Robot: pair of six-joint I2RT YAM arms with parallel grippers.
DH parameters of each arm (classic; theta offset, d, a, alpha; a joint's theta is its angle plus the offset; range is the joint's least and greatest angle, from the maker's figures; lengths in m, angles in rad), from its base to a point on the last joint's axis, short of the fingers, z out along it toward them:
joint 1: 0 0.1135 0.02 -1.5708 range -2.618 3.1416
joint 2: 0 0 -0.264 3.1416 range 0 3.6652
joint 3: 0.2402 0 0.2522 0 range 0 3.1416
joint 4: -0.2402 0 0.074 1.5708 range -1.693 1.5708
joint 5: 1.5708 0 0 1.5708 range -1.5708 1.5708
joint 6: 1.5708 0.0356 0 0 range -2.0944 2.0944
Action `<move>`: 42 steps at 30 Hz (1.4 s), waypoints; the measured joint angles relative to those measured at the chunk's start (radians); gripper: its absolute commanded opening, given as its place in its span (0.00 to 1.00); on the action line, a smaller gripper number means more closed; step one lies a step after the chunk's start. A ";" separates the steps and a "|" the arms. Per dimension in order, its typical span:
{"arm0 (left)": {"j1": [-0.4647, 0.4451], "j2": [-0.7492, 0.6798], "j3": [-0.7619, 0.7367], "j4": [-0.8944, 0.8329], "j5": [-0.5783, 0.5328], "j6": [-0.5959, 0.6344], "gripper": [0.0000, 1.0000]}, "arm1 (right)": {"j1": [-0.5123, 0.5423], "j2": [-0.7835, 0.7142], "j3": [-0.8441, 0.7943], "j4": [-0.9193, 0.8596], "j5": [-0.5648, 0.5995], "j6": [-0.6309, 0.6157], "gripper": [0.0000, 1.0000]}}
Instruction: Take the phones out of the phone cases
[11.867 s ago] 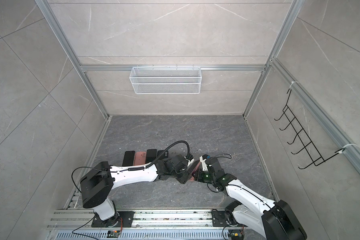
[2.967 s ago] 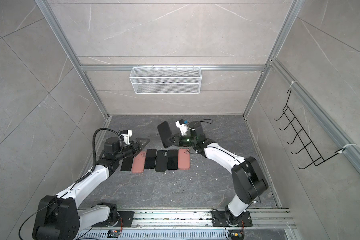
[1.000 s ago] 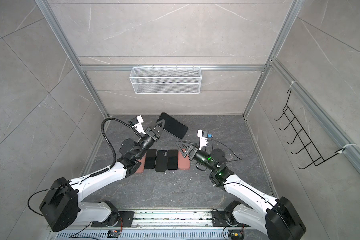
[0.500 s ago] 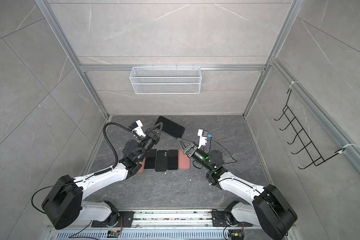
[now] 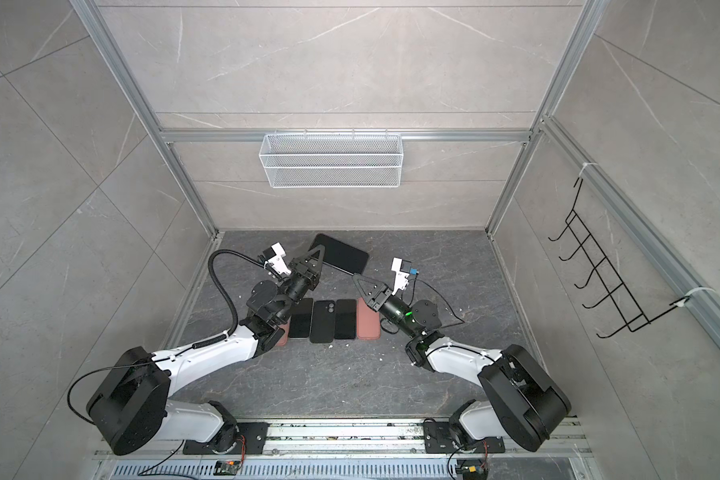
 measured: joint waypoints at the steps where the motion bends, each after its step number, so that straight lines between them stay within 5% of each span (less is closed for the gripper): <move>1: 0.000 0.001 0.000 0.006 0.000 -0.001 0.00 | -0.001 0.000 0.000 0.006 -0.002 0.003 0.01; 9: 0.000 0.017 0.000 0.034 0.008 -0.024 0.00 | -0.011 0.004 0.000 0.024 -0.020 0.002 0.00; 13: 0.027 0.017 0.028 -0.074 0.045 -0.120 0.00 | -0.029 0.014 0.002 0.008 -0.078 -0.093 0.00; 19: 0.114 0.043 0.145 -0.340 0.245 -0.279 0.00 | -0.012 -0.114 0.020 -0.306 -0.108 -0.586 0.00; 24: 0.153 0.066 0.203 -0.375 0.332 -0.325 0.00 | 0.001 -0.172 0.030 -0.516 -0.068 -0.939 0.00; 25: 0.160 0.072 0.206 -0.373 0.350 -0.330 0.00 | -0.011 -0.172 0.040 -0.555 -0.062 -0.979 0.03; 26: 0.171 0.079 0.209 -0.372 0.370 -0.334 0.00 | -0.026 -0.173 0.048 -0.587 -0.062 -1.004 0.19; 28: 0.193 0.086 0.209 -0.377 0.405 -0.334 0.00 | -0.050 -0.192 0.050 -0.627 -0.067 -1.020 0.52; 33: 0.242 0.087 0.208 -0.373 0.466 -0.287 0.00 | -0.076 -0.275 0.041 -0.651 -0.114 -0.902 0.76; 42: 0.239 0.097 0.175 -0.255 0.497 -0.278 0.00 | -0.078 -0.096 0.109 -0.425 -0.258 -0.473 0.69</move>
